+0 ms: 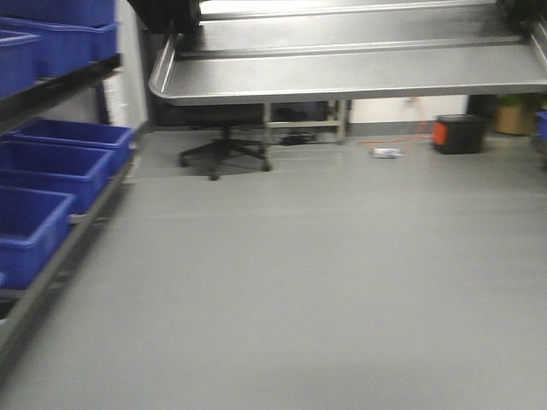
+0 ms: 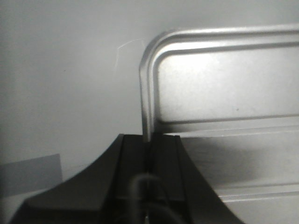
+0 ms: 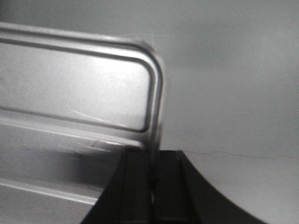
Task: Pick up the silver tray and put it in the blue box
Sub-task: 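Hold the silver tray in both grippers while the base drives away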
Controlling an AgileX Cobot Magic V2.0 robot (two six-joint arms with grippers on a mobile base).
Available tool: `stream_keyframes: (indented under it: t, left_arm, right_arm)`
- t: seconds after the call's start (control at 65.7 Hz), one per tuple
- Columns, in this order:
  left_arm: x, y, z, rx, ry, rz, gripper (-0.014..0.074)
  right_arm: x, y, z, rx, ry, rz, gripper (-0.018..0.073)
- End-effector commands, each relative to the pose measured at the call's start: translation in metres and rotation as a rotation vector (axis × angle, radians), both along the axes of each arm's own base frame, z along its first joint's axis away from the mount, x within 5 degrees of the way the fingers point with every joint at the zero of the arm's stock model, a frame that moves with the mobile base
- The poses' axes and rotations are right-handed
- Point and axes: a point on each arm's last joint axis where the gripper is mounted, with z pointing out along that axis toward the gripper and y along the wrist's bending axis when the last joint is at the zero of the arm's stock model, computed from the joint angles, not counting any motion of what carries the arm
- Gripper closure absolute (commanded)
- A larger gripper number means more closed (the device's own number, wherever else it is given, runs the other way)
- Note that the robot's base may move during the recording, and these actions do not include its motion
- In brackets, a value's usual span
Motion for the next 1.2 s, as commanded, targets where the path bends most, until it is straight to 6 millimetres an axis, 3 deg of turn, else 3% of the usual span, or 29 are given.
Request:
stream_keyframes:
  t: [0.0, 1.187]
  left_arm:
    - [-0.0072, 0.0035, 0.0248, -0.037, -0.087, -0.042, 0.0701]
    - [-0.0072, 0.0035, 0.0248, -0.037, -0.087, -0.042, 0.0701]
  right_arm:
    - [-0.0008, -0.0023, 0.0216, 0.021, -0.136, 0.023, 0.0500]
    - [-0.0009, -0.0023, 0.0215, 0.020, -0.134, 0.022, 0.0500]
